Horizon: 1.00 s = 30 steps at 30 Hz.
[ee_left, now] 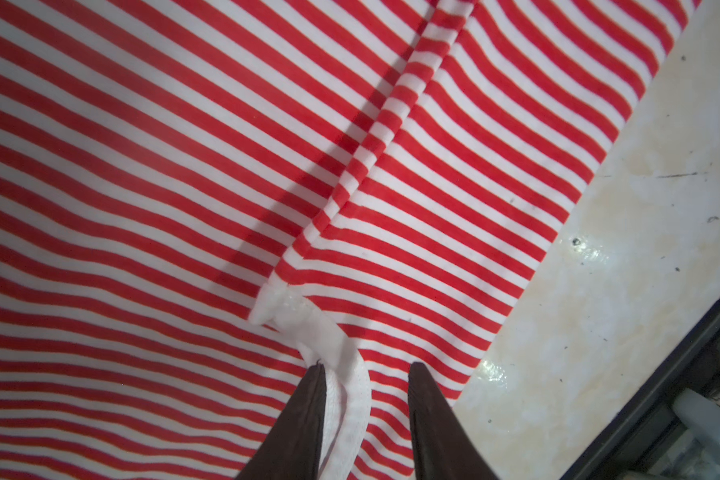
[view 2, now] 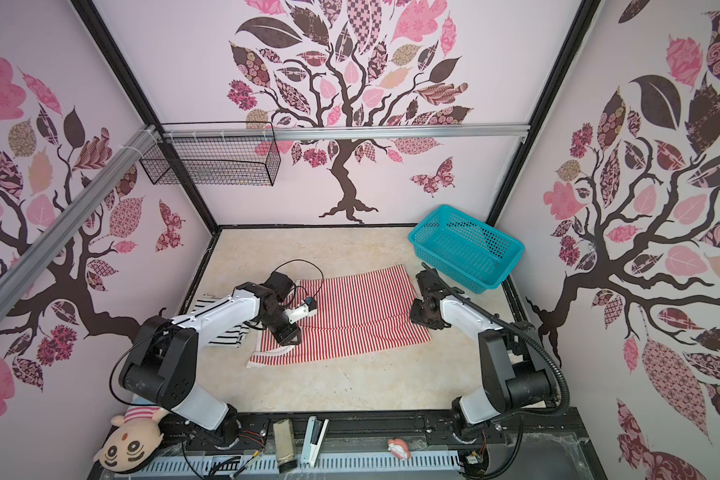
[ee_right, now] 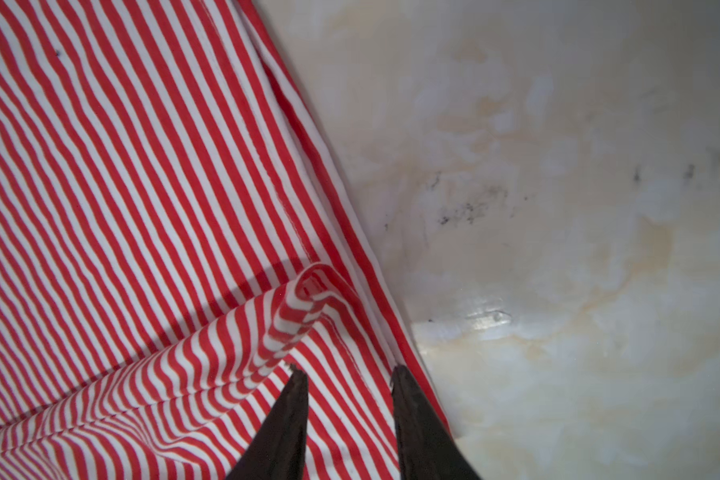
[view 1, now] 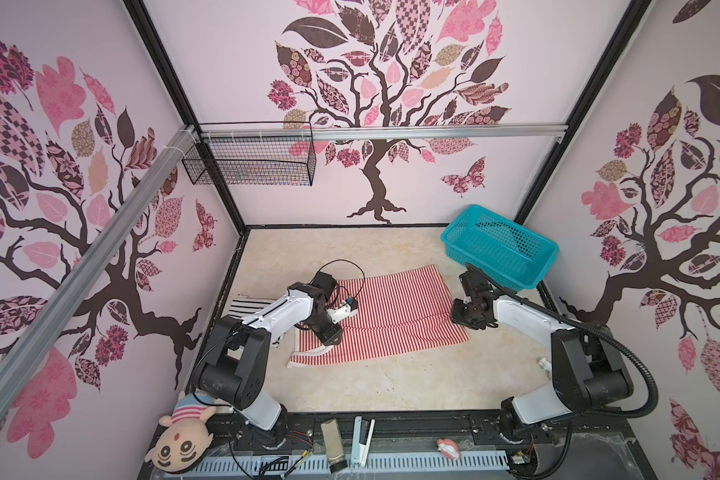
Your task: Fold and stack the tank tops
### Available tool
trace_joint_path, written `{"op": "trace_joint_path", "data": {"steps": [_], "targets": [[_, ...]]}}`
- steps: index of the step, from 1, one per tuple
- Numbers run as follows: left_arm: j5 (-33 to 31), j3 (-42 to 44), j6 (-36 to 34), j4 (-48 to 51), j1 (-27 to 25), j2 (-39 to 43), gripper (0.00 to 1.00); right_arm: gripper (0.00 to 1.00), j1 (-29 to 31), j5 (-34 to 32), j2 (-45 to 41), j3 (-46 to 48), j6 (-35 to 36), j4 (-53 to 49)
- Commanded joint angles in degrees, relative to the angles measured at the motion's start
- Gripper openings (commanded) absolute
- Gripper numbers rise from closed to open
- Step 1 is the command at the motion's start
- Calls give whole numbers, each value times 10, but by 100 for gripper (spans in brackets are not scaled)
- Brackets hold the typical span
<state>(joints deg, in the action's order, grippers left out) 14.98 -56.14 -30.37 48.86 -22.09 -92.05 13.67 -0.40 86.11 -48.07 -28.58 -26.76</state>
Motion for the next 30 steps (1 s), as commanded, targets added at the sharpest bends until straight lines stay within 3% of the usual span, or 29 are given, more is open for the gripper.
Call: {"op": "trace_joint_path", "data": {"steps": [1, 14, 23, 26, 30], "targets": [[20, 14, 15, -15, -6, -14, 37, 37, -3, -11, 9, -7, 8, -3], [35, 14, 36, -30, -22, -33, 37, 37, -6, -24, 15, 10, 3, 12], [6, 24, 49, -52, -26, -40, 36, 35, -8, -9, 28, 17, 5, 22], [3, 27, 52, -57, -26, -44, 36, 31, -8, -8, 26, 17, 5, 23], [-5, 26, 53, -64, -26, -54, 36, 14, -8, -15, 21, 20, 0, 20]]}}
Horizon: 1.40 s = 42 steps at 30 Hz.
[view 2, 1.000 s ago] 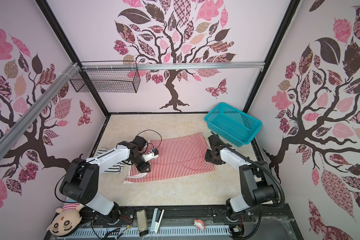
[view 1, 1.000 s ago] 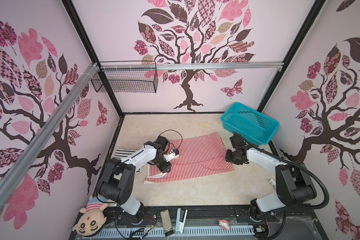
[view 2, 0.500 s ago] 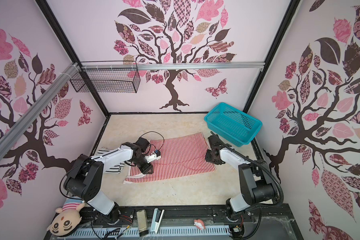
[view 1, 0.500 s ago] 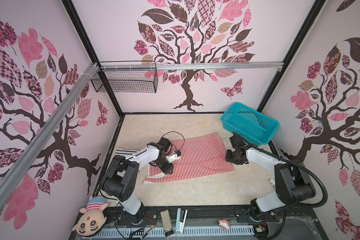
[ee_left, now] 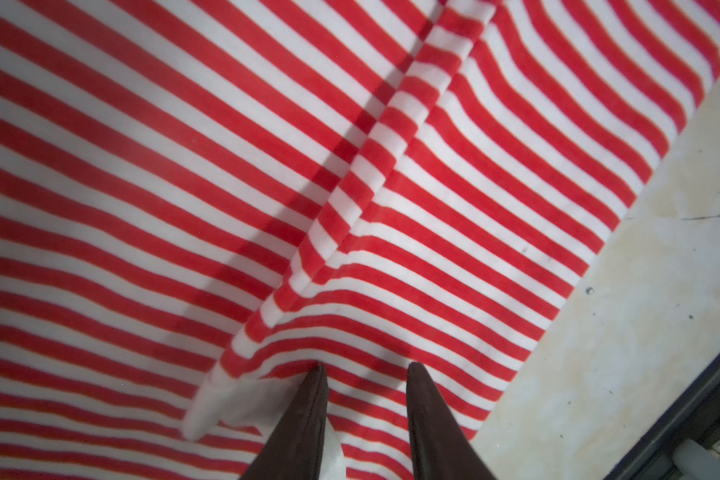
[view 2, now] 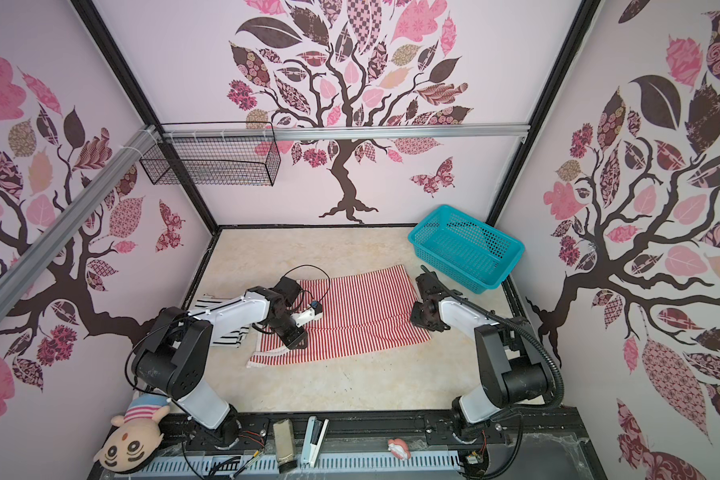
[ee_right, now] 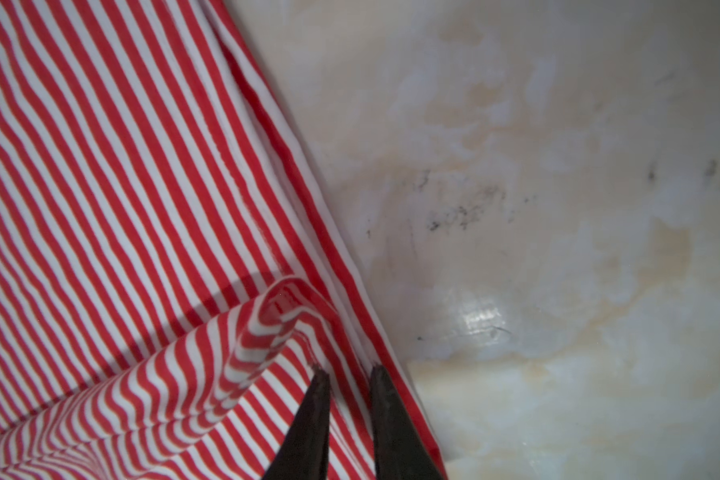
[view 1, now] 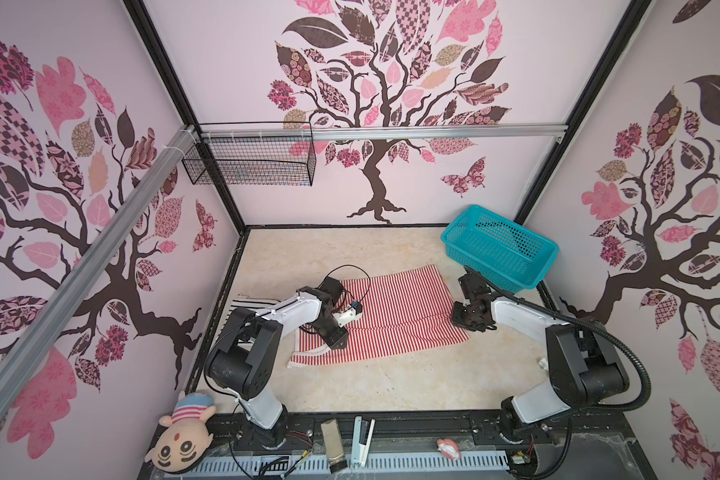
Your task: Fold and stack the tank tops
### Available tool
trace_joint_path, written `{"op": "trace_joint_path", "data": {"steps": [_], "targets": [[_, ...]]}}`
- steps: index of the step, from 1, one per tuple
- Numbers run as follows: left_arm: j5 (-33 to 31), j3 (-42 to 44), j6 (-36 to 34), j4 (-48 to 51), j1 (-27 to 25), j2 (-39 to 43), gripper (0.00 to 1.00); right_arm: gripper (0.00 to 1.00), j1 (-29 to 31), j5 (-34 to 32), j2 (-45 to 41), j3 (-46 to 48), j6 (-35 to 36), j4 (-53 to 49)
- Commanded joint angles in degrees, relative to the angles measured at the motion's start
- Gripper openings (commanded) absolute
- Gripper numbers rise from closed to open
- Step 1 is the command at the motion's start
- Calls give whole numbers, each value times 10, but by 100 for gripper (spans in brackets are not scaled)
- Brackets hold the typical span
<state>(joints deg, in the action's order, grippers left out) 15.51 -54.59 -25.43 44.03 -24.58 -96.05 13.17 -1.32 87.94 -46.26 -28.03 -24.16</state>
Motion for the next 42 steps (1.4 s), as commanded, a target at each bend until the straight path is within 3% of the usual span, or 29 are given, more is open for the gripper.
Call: {"op": "trace_joint_path", "data": {"steps": [1, 4, 20, 23, 27, 31, 35, 42], "targets": [[-12, 11, 5, -17, -1, -16, 36, 9, -2, -11, 0, 3, -8, -9], [-19, 11, 6, -21, -1, -24, 36, 0, -2, -18, -5, 5, -10, -11], [-45, 14, 11, -17, -1, -26, 35, 0, -12, -62, -12, 8, -19, -33], [-48, 13, 12, -16, -1, -25, 35, 9, -13, -53, -8, 4, -19, -31], [-48, 9, 16, -14, -1, -24, 35, 33, -13, -24, -37, 3, -16, -24], [-50, 5, 17, -10, -2, -23, 35, 37, -11, 11, -72, 2, -22, -13], [-52, 3, 17, -10, -2, -23, 35, 34, -6, 49, -78, -4, -30, 4], [-55, -2, 20, -10, -2, -24, 35, 11, 26, 92, -35, -17, -55, 41]]}}
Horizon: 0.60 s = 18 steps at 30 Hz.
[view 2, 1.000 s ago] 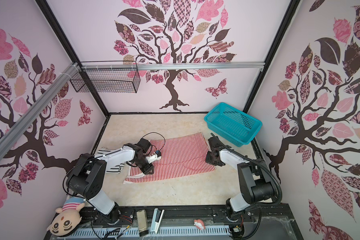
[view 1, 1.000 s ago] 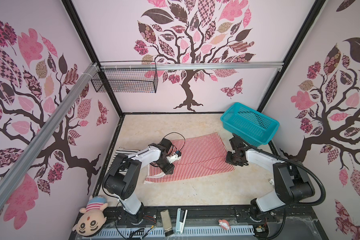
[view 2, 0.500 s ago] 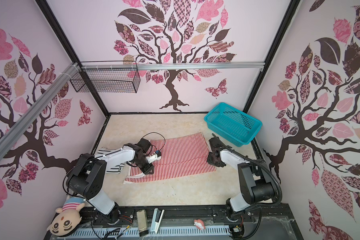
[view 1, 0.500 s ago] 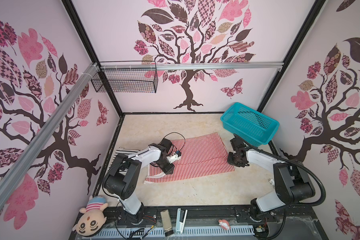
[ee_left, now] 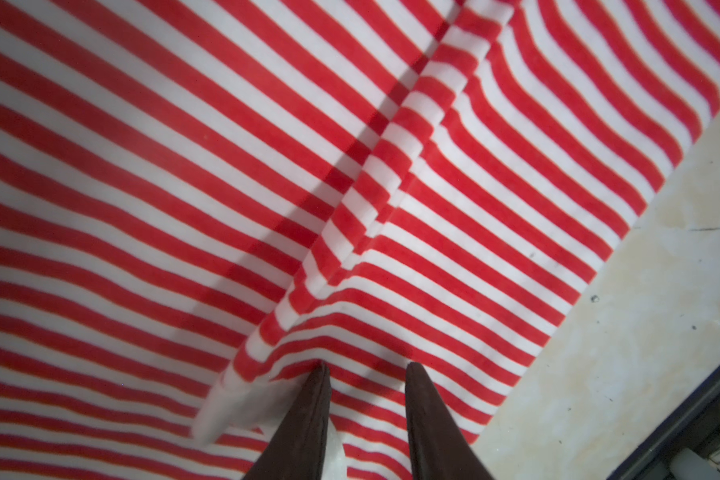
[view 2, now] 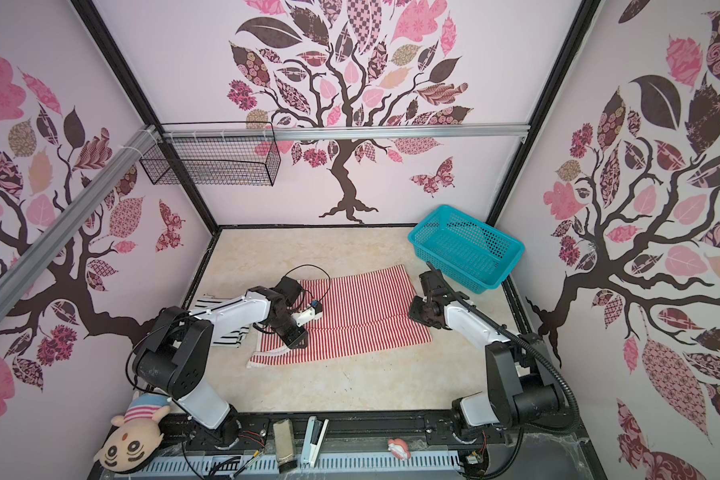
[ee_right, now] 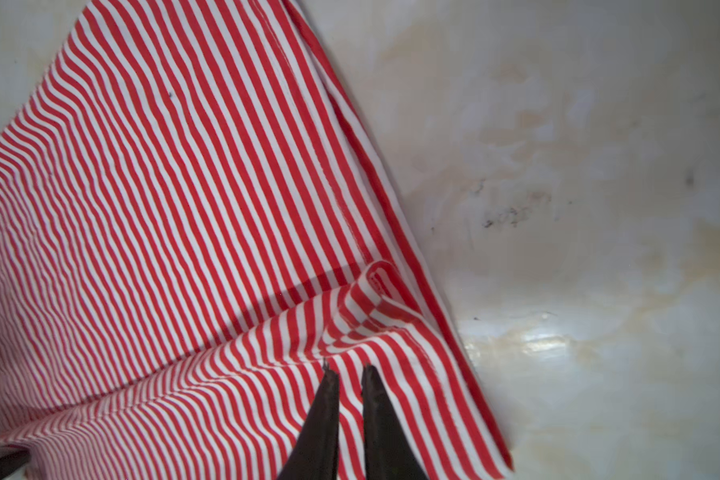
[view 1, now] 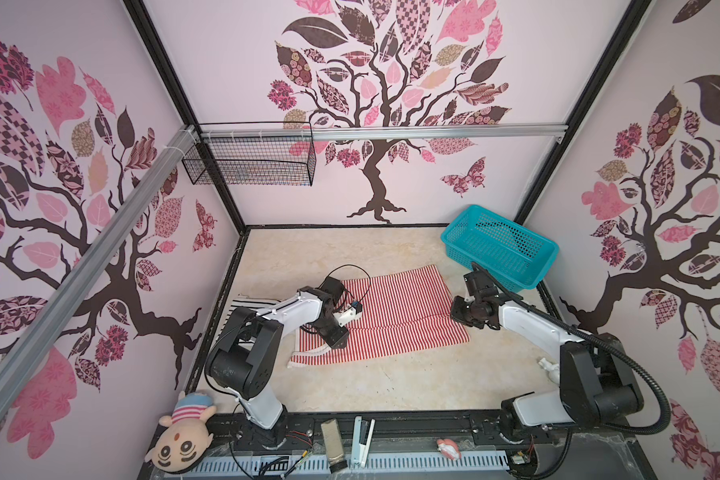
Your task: Fold and stack the tank tops
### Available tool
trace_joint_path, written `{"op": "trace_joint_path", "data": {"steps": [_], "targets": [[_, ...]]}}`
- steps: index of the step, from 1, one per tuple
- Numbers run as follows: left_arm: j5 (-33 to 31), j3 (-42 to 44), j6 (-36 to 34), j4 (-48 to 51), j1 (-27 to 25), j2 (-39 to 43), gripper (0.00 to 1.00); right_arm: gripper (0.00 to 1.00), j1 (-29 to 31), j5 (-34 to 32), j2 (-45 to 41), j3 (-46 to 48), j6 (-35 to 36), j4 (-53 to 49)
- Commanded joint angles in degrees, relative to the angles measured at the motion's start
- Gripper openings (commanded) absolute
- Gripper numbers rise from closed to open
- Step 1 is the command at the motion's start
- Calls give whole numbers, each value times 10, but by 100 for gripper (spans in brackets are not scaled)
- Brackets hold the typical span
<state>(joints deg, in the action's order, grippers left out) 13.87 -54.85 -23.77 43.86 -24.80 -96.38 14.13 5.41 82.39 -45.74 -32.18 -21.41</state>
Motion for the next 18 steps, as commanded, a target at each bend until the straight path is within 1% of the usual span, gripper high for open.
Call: {"op": "trace_joint_path", "data": {"steps": [1, 4, 7, 8, 10, 12, 15, 18], "targets": [[-40, 0, 4, -9, 0, -21, 35, 9, 20, 27, 28, -25, -17, 17], [-45, -3, 5, -11, 0, -21, 35, 7, 25, 27, 57, -33, -23, 30], [-51, -3, 6, -12, 0, -22, 35, 6, 22, -1, 90, -52, -31, 21], [-53, -2, 6, -12, 0, -22, 35, 7, 16, -4, 99, -55, -37, 21], [-59, 1, 5, -12, 0, -21, 35, 8, -6, 17, 118, -54, -47, 33], [-63, 6, 2, -13, 0, -20, 35, 8, -16, 16, 131, -55, -52, 38], [-72, 11, 1, -14, 0, -19, 35, 10, -19, 9, 153, -64, -51, 32], [-74, 12, 0, -14, 0, -18, 35, 14, -19, 5, 161, -59, -54, 30]]}}
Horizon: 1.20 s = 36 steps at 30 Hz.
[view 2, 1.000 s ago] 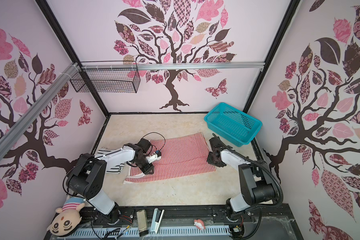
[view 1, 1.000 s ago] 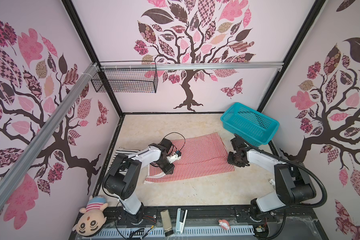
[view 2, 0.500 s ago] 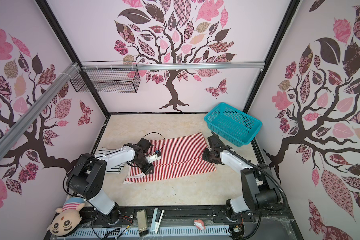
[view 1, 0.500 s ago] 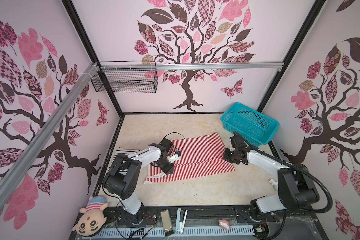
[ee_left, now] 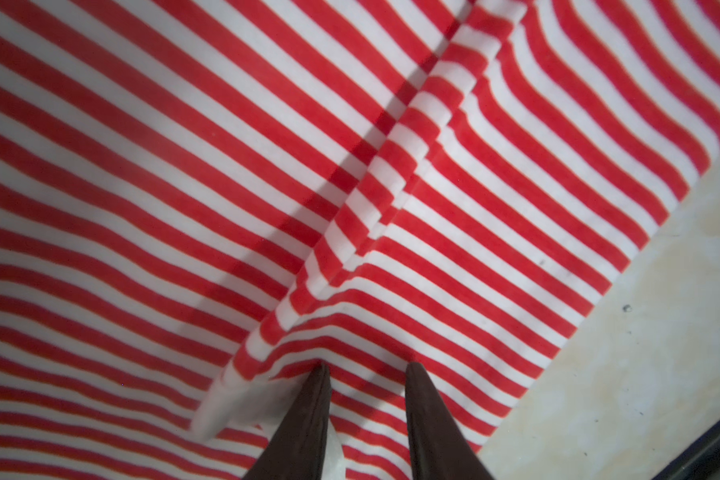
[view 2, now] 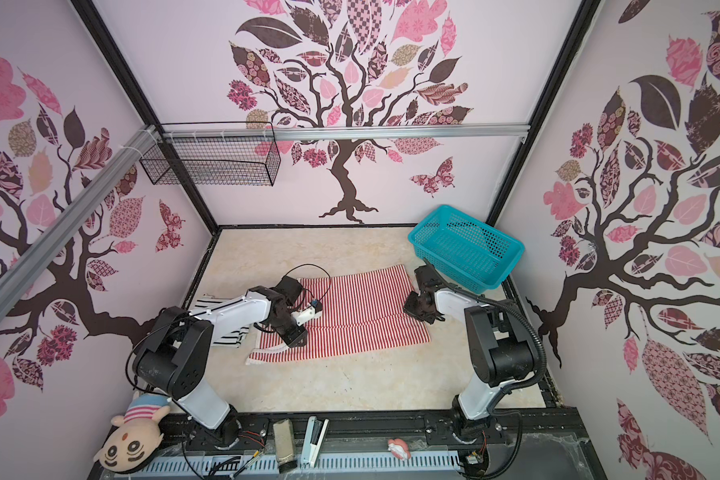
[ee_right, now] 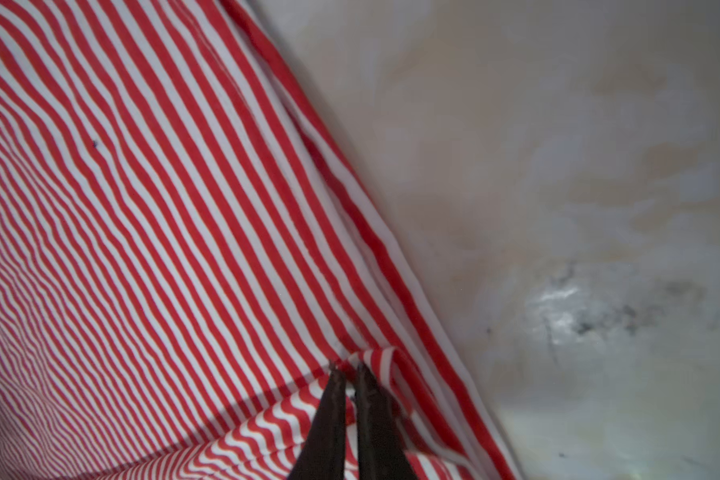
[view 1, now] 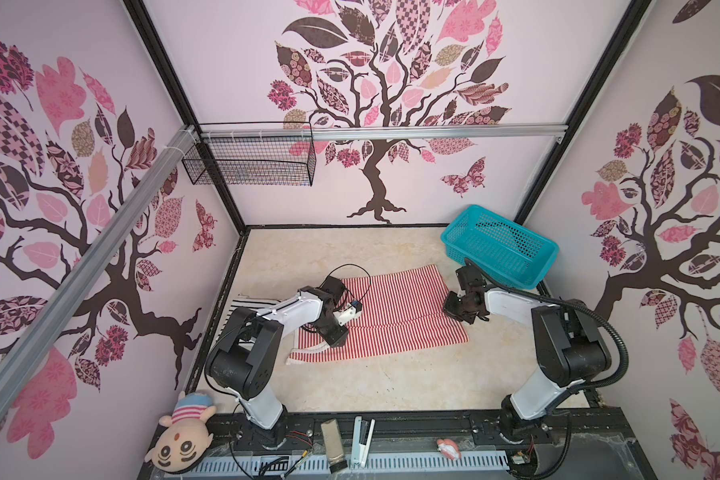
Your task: Fold and stack the tank tops
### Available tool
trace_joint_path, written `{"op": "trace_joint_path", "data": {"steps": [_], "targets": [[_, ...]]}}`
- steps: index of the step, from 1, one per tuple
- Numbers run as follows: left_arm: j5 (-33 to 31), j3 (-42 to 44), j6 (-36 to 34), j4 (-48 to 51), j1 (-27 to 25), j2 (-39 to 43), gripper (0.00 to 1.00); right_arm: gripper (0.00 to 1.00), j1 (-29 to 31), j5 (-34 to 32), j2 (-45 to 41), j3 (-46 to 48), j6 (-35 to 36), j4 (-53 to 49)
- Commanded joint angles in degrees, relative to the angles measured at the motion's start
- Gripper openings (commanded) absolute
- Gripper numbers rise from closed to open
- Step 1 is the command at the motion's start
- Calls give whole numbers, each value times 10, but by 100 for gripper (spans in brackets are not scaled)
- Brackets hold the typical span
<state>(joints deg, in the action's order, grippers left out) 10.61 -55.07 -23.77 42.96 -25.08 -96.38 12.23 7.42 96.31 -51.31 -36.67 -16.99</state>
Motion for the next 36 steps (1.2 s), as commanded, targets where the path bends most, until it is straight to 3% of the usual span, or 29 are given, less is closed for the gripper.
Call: {"op": "trace_joint_path", "data": {"steps": [1, 4, 11, 14, 18, 22, 26, 29, 36], "targets": [[-43, 16, -1, -5, 3, -17, 35, 17, 0, -17, 19, 4, -13, -16], [-42, 15, -5, -3, 3, -18, 35, 25, 0, -10, -9, 49, -40, 6], [-36, 14, -17, 11, 2, -14, 35, 31, 0, -34, -115, 158, -87, -2], [-1, 21, -35, 33, 1, -4, 35, 33, 0, -50, -186, 188, -105, -38], [95, 40, -100, 95, -4, 13, 35, 35, 1, -37, -282, 203, -135, -80], [84, 47, -108, 100, -4, 35, 35, 36, 3, -30, -334, 169, -129, -127], [52, 16, -76, 77, -4, 59, 36, 37, 19, -33, -326, 126, -105, -142], [66, -20, -49, 71, -4, 60, 37, 37, 40, -25, -299, 119, -98, -118], [48, -80, -19, 57, -4, 7, 37, 37, 63, -7, -210, 92, -78, -67]]}}
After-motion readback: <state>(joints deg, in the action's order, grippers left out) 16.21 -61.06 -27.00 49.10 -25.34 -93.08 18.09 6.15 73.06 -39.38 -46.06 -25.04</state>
